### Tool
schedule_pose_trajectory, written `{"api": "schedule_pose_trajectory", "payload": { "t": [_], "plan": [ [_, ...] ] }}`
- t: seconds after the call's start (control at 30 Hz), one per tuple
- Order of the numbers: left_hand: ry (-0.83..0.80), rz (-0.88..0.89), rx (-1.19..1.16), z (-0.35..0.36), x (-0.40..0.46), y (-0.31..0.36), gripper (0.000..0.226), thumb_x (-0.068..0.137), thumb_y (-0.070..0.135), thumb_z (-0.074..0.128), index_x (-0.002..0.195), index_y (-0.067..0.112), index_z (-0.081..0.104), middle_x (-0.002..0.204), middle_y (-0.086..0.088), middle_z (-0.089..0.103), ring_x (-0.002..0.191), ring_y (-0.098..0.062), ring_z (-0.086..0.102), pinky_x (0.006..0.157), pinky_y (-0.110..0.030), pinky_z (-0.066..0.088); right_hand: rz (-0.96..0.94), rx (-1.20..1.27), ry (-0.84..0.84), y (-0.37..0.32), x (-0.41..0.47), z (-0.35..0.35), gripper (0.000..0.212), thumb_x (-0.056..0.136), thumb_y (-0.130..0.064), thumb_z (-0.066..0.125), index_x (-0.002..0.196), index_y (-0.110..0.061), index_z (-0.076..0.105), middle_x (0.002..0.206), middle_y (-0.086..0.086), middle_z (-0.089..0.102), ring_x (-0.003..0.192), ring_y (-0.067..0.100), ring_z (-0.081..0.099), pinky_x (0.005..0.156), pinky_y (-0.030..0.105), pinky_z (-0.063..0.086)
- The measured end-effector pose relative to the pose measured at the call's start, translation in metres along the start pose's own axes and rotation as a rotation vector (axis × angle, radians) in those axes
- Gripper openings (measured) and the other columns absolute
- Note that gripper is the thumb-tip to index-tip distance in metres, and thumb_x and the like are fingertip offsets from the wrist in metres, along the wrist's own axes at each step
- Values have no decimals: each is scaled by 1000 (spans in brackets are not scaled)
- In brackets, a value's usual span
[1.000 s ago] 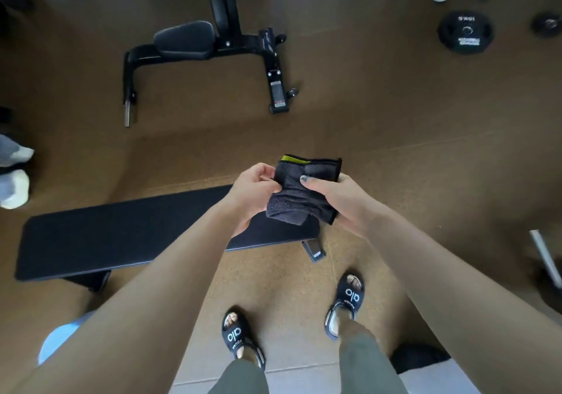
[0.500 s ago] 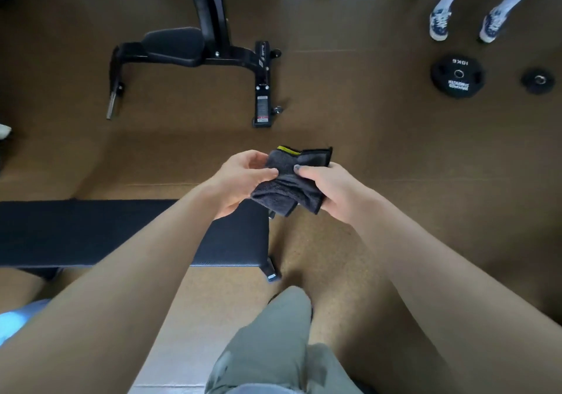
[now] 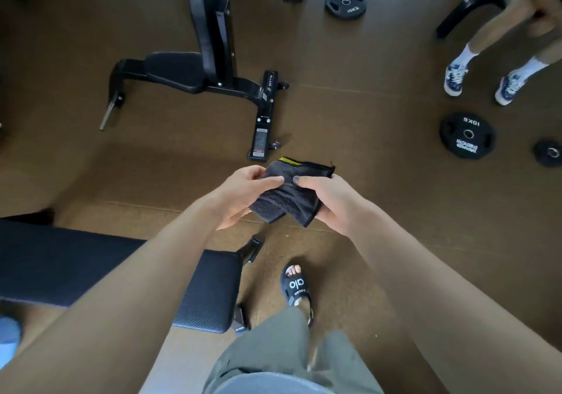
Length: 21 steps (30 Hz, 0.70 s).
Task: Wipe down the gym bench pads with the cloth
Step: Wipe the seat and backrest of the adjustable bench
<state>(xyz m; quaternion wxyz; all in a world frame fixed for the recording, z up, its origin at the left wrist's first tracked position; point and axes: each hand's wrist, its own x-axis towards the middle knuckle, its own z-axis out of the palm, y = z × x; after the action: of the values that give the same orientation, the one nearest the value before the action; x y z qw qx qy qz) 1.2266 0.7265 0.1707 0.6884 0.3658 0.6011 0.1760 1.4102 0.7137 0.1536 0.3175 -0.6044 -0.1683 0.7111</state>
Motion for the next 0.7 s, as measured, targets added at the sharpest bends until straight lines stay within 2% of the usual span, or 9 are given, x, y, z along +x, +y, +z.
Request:
{"api": "schedule_pose_trajectory", "payload": {
  "t": [0.27, 0.4, 0.47, 0.53, 0.7],
  "plan": [
    [70, -25, -144, -47, 39, 80, 31, 97, 15, 71, 125, 9, 60, 115, -11, 76, 103, -20, 75, 87, -32, 59, 37, -137, -143, -100, 81, 37, 35, 94, -1, 68, 127, -10, 66, 113, 11, 77, 103, 29, 75, 94, 48, 60],
    [148, -29, -181, -74, 71, 110, 30, 97, 10, 70, 125, 9, 61, 116, -10, 76, 107, -22, 73, 100, -38, 56, 69, -179, -203, -144, 132, 59, 34, 92, 0, 70, 124, -10, 67, 112, 11, 77, 102, 30, 75, 94, 51, 59],
    [192, -23, -207, -88, 87, 126, 31, 95, 9, 71, 124, 9, 61, 113, -10, 76, 106, -22, 73, 104, -40, 55, 65, -207, -224, -164, 160, 71, 40, 88, -1, 72, 127, -8, 66, 113, 13, 76, 101, 31, 75, 92, 53, 60],
    [231, -18, -243, -104, 102, 143, 34, 93, 9, 74, 125, 9, 61, 112, -8, 77, 105, -21, 74, 104, -40, 55, 76, -232, -234, -186, 185, 89, 48, 83, -4, 74, 130, -8, 64, 115, 15, 75, 100, 33, 76, 90, 54, 60],
    [281, -7, -290, -145, 129, 176, 39, 90, 7, 77, 124, 12, 61, 113, -7, 76, 105, -19, 74, 97, -36, 58, 81, -319, -280, -231, 237, 137, 37, 89, -1, 69, 125, -7, 66, 114, 16, 75, 98, 33, 76, 89, 52, 61]
  ]
}}
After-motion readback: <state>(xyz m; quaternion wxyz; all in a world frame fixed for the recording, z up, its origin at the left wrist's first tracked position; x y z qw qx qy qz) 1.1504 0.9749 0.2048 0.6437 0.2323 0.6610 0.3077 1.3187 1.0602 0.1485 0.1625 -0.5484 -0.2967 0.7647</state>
